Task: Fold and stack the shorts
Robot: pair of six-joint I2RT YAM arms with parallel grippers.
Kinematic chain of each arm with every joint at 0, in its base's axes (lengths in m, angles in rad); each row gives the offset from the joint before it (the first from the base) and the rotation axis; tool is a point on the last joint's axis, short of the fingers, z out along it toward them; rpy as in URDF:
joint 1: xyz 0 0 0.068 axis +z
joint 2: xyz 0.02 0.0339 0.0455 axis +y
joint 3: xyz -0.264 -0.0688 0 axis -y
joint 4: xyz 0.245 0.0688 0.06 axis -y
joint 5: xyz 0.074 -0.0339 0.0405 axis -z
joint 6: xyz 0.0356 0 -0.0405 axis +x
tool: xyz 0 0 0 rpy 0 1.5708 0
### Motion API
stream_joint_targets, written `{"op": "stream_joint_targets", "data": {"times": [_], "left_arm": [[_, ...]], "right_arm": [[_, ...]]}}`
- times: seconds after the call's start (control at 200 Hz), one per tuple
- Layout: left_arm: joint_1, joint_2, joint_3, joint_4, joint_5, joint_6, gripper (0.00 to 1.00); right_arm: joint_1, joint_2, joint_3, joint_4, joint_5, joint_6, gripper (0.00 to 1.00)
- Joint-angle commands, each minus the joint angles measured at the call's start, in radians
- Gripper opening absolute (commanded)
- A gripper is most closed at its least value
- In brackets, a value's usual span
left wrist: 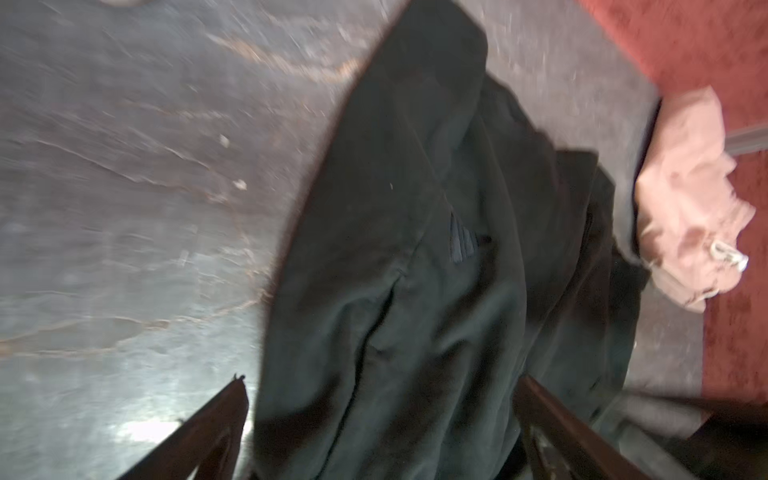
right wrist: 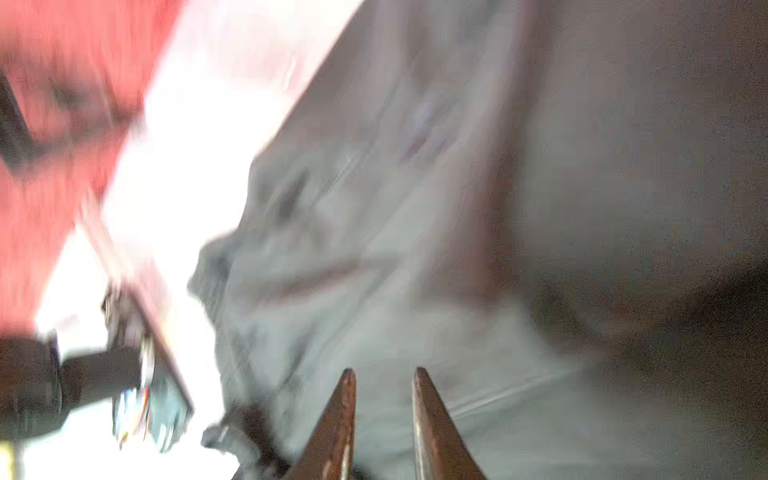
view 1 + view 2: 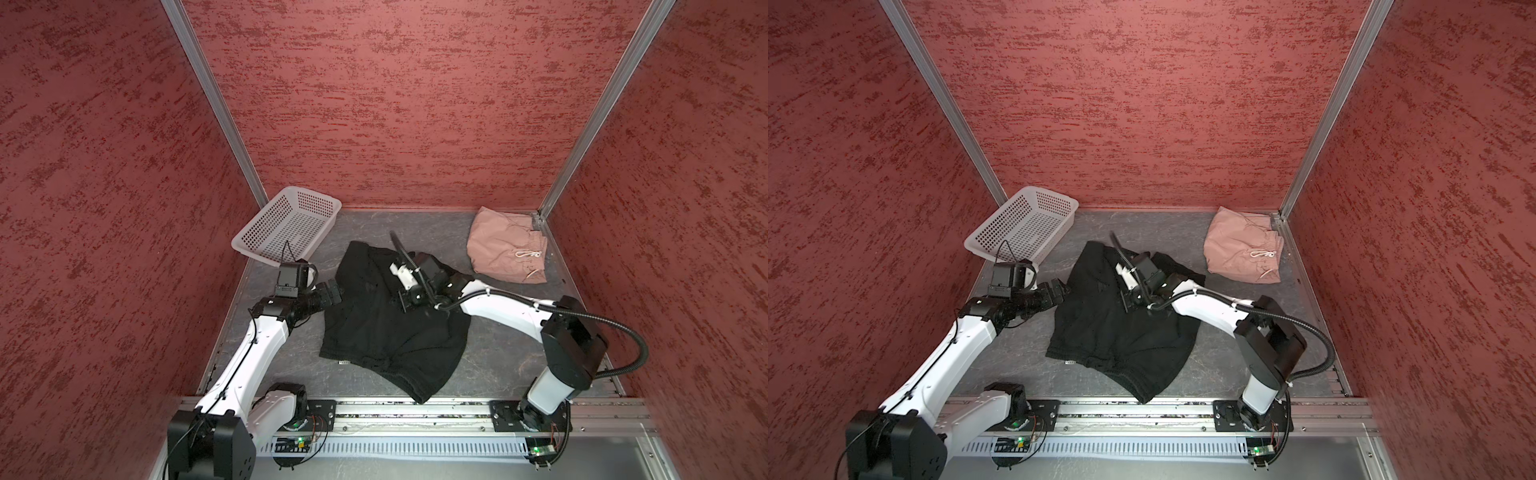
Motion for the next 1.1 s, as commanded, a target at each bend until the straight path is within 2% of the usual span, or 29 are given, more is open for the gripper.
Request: {"op": "stream_joint_targets", "data": {"times": [0.0,0.075,0.14,0.416,0.531,0.646,0.756,0.882,1.022,1.092], "left_arm": [[-0.049,0.01,0.015,0.008,-0.038,-0.006,0.99],[-0.053,-0.002,0.009,0.024,-0.023,-0.015,0.99],[-0.053,-0.006,0.005,0.03,-0.023,-0.022,0.99],[-0.063,0.018,0.026,0.017,-0.039,-0.017,0.99],[-0.065,0.03,0.048,0.005,-0.055,0.0,0.99],[-0.065,0.047,0.071,-0.003,-0.071,0.015,0.99],[-0.065,0.068,0.093,-0.015,-0.079,0.031,0.99],[-0.05,0.068,0.128,-0.044,-0.078,0.045,0.99],[-0.031,0.023,0.158,-0.075,-0.08,0.055,0.99],[-0.027,-0.003,0.162,-0.09,-0.08,0.055,0.99]], "right_arm": [[-0.09,0.058,0.005,0.024,0.05,-0.075,0.22],[-0.141,0.112,0.021,0.015,0.07,-0.096,0.16],[-0.199,0.142,0.008,0.056,0.021,-0.083,0.14],[-0.368,0.26,-0.038,0.144,-0.026,-0.012,0.07],[-0.474,0.232,-0.122,0.175,-0.023,0.058,0.03],[-0.55,0.123,-0.247,0.23,0.007,0.117,0.03],[-0.504,-0.008,-0.294,0.229,-0.024,0.056,0.16],[-0.356,-0.091,-0.202,0.144,0.082,-0.065,0.32],[-0.256,0.032,-0.066,0.206,-0.019,-0.12,0.34],[-0.203,0.161,0.048,0.206,-0.067,-0.163,0.29]]}}
